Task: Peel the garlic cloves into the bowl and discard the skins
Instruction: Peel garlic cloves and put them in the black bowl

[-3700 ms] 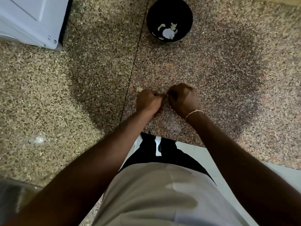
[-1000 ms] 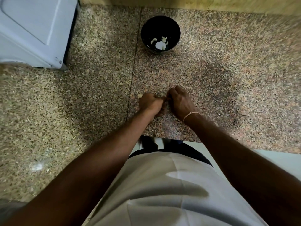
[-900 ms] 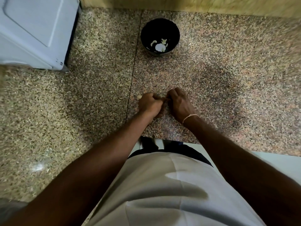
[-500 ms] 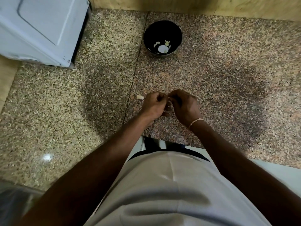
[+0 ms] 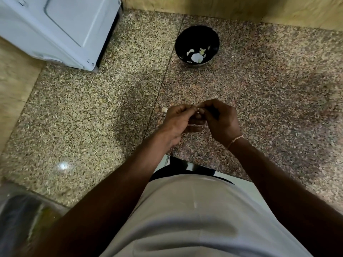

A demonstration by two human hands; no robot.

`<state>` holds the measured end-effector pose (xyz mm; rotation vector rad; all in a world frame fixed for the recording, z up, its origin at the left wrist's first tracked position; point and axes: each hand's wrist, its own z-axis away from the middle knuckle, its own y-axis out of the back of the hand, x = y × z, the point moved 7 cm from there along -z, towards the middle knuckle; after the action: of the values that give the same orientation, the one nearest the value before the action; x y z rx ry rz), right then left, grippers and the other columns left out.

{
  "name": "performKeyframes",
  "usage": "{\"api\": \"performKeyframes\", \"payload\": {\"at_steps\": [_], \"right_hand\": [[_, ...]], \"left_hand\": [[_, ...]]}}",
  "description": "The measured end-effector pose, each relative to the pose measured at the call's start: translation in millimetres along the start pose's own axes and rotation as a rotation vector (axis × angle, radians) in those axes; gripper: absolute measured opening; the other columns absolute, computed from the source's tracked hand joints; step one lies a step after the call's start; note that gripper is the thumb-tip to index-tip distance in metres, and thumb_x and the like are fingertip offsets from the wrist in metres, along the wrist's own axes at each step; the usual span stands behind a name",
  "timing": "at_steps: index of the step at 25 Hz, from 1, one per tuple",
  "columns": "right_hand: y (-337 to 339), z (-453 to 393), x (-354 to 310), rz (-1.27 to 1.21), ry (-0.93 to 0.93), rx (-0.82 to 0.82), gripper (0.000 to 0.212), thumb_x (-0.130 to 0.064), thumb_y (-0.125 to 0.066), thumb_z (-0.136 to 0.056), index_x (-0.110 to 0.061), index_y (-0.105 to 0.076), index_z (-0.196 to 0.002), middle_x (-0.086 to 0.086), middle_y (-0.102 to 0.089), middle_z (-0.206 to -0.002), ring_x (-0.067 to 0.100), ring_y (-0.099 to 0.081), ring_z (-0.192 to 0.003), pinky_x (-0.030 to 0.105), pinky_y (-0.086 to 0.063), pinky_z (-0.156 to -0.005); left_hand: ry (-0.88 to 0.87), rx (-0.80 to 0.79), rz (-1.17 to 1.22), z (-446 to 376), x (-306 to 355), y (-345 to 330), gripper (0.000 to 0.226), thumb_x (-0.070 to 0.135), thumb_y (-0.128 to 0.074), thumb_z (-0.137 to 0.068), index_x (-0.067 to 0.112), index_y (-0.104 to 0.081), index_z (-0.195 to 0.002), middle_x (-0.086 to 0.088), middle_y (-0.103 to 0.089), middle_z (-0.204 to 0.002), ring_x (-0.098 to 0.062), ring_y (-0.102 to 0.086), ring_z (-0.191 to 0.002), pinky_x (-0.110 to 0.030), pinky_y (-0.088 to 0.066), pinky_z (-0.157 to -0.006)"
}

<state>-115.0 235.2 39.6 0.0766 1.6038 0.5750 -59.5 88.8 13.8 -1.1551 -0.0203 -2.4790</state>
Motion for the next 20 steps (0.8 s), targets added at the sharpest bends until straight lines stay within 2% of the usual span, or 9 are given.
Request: {"api": "performKeyframes", "payload": {"at_steps": [2,5,7,9,12,14,20], "right_hand": [[-3.1,-0.5,-0.2,0.0,-0.031,0.015,0.018,-0.014,-0.066,-0.097,-0.021,-0.074,-0.111,-0.007,-0.076,-0.096,0.007,-0.074,-0.086,0.039,-0.063,-0.074],[-7.9,1.4,-4.2,0.068,-0.016,0.049,0.031,-0.005,-0.065,-0.096,-0.021,-0.074,-0.12,-0.012,-0.075,-0.096,-0.008,-0.069,-0.083,0.011,-0.055,-0.068],[-9.9,2.1,-0.8,0.086,-0.053,0.07,0.031,-0.005,-0.066,-0.095,-0.022,-0.074,-0.12,-0.019,-0.072,-0.092,-0.014,-0.067,-0.08,0.004,-0.048,-0.064],[-9.3,2.8,4.8,0.043,-0.121,0.096,0.026,-0.007,-0.068,-0.095,-0.023,-0.075,-0.114,-0.021,-0.072,-0.089,-0.01,-0.069,-0.079,0.009,-0.051,-0.064],[-8.2,1.8,14.3,-0.087,-0.22,0.134,0.023,-0.007,-0.07,-0.093,-0.026,-0.074,-0.106,-0.011,-0.077,-0.092,0.003,-0.075,-0.085,0.026,-0.062,-0.072],[-9.1,3.8,19.8,-0.155,-0.259,0.166,0.023,-0.004,-0.07,-0.093,-0.024,-0.073,-0.104,-0.007,-0.078,-0.091,0.008,-0.076,-0.086,0.031,-0.064,-0.075],[-10.8,13.4,43.5,-0.336,-0.42,0.286,0.014,0.005,-0.068,-0.094,-0.001,-0.072,-0.106,0.009,-0.078,-0.093,0.024,-0.077,-0.086,0.048,-0.065,-0.08]], "left_hand": [[-0.017,-0.011,-0.016,-4.2,5.1,2.5,0.013,0.017,-0.069,-0.101,0.007,-0.074,-0.094,-0.013,-0.078,-0.084,-0.023,-0.077,-0.071,-0.032,-0.061,-0.054],[-0.036,-0.037,-0.069,-10.9,10.1,4.4,0.012,0.017,-0.068,-0.102,0.009,-0.072,-0.095,-0.01,-0.079,-0.083,-0.023,-0.078,-0.072,-0.032,-0.061,-0.055],[-0.019,-0.071,-0.092,-16.4,7.5,4.5,0.013,0.018,-0.066,-0.104,0.008,-0.071,-0.097,-0.009,-0.079,-0.085,-0.023,-0.078,-0.075,-0.032,-0.061,-0.057],[0.0,-0.105,-0.104,-20.9,5.3,2.7,0.014,0.02,-0.066,-0.104,0.007,-0.071,-0.099,-0.009,-0.079,-0.086,-0.024,-0.078,-0.077,-0.032,-0.06,-0.057],[0.035,-0.132,-0.08,-29.8,1.8,1.0,0.013,0.02,-0.067,-0.103,0.008,-0.071,-0.1,-0.01,-0.079,-0.088,-0.024,-0.078,-0.077,-0.032,-0.06,-0.056],[0.052,-0.147,-0.076,-35.3,-0.2,0.5,0.013,0.02,-0.069,-0.102,0.007,-0.071,-0.102,-0.011,-0.079,-0.089,-0.024,-0.078,-0.077,-0.031,-0.06,-0.056],[0.074,-0.127,-0.096,-53.5,-3.8,16.1,0.01,0.018,-0.071,-0.1,0.008,-0.072,-0.099,-0.01,-0.079,-0.087,-0.026,-0.078,-0.076,-0.034,-0.062,-0.056]]}}
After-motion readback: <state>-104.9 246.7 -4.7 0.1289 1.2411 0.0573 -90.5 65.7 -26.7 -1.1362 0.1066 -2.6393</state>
